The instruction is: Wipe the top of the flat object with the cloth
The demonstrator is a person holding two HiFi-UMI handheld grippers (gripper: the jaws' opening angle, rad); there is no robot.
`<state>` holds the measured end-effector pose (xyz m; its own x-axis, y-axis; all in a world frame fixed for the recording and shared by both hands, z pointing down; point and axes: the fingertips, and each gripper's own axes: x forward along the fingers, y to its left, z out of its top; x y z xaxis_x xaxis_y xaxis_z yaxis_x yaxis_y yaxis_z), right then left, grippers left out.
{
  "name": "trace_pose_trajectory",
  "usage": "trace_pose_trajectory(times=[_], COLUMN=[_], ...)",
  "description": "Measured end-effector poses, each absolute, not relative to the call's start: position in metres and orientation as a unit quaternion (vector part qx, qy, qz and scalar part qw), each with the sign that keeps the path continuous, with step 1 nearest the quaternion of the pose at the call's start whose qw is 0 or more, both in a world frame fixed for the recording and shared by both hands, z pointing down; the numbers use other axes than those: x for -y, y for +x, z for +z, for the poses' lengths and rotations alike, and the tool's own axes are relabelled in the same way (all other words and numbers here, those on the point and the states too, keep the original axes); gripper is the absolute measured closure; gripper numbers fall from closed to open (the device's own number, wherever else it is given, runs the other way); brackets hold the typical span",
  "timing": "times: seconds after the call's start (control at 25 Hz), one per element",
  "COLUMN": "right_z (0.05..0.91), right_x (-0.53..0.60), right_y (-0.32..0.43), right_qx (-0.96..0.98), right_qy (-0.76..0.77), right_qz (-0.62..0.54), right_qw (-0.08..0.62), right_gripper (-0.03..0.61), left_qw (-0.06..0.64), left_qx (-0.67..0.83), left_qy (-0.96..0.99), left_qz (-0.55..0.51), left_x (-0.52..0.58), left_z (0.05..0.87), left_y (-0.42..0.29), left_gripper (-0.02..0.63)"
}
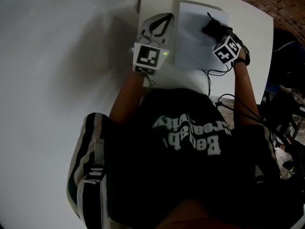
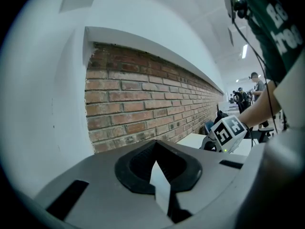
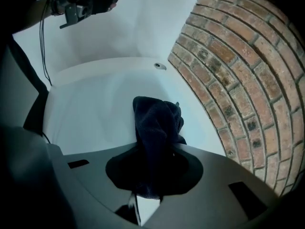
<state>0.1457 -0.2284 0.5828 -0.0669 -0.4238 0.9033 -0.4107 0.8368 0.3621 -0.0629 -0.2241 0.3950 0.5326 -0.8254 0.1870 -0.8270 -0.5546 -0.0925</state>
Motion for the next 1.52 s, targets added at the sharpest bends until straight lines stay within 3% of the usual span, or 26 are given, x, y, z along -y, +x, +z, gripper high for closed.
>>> trace_pose_trajectory(times=[0.72, 1.04, 1.52], right_z=[0.59, 0.586, 0.592], right_x=[0.092, 0.082, 0.085], right_y=[0.141, 0.134, 0.042], right_qx=[0.726, 0.713, 0.746], right_qy=[0.22, 0.213, 0.161], right_qz=[0.054, 0.041, -0.006], right_qw=[0.649, 0.667, 0.647], right_gripper=[0.517, 0.517, 0.517], left_qw=[-0.002, -0.01, -0.001], left_qx=[0.448, 0.453, 0.478], left_qy=[0.889, 0.885, 0.872], left_qz=[0.099, 0.109, 0.106], left_x=[0.194, 0.185, 0.177], left_z=[0.394, 0.387, 0.393], left_y=[-0.05, -0.055, -0.089], left_gripper=[0.617, 0.617, 0.617])
